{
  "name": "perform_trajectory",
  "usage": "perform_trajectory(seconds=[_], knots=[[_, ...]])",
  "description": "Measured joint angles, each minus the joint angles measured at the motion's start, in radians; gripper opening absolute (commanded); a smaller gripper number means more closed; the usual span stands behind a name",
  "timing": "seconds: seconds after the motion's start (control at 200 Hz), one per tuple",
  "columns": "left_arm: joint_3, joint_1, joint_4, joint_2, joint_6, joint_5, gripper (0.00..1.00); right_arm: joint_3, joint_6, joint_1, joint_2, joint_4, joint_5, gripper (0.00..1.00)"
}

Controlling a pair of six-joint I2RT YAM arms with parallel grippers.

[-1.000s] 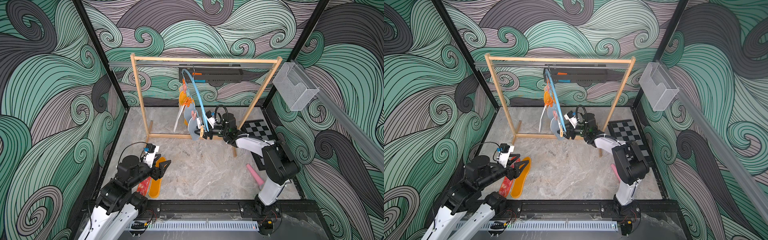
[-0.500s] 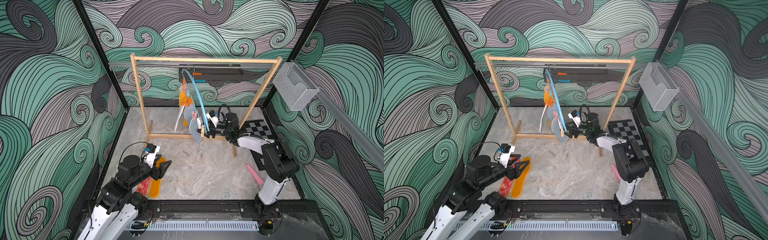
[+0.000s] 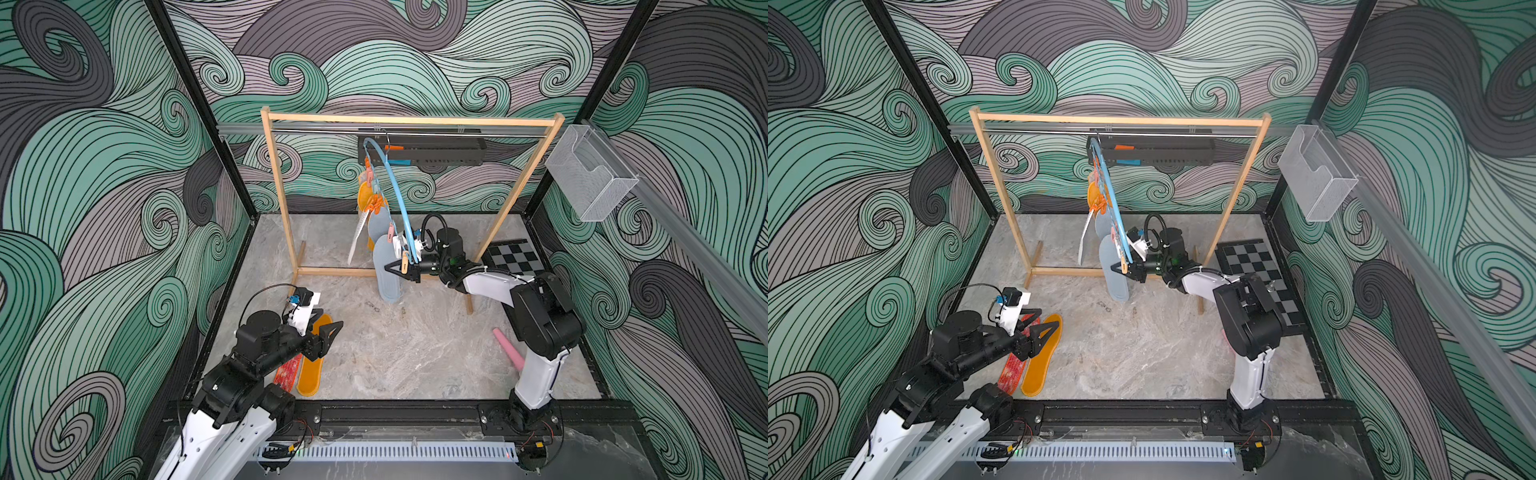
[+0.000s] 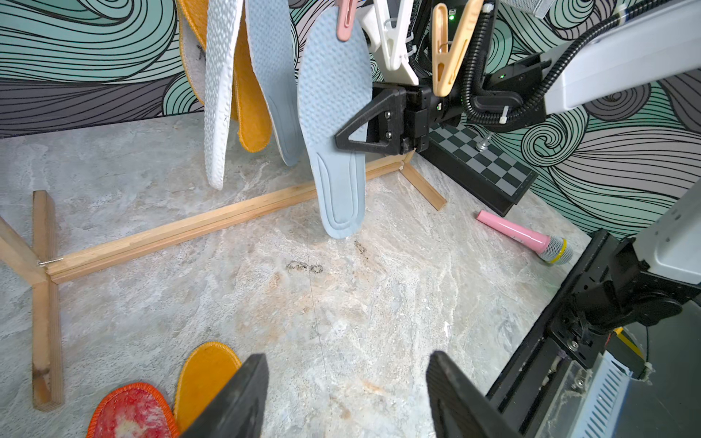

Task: Take the shoe insoles off the hanger
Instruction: Remove the insole from the hanger.

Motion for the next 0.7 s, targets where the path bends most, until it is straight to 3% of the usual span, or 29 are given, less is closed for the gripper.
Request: perform_trajectory(seconds=[0.07, 0.7], knots=[[0.0, 0.0, 0.0, 0.0, 0.0, -0.001, 0.67, -0.003, 0.002, 0.0, 0.0, 0.007, -0.012, 0.0], [0.008, 0.0, -0.001, 0.055, -0.014, -0.01, 0.67, -0.022, 0.031, 0.0, -0.014, 0.019, -0.065, 0.0]])
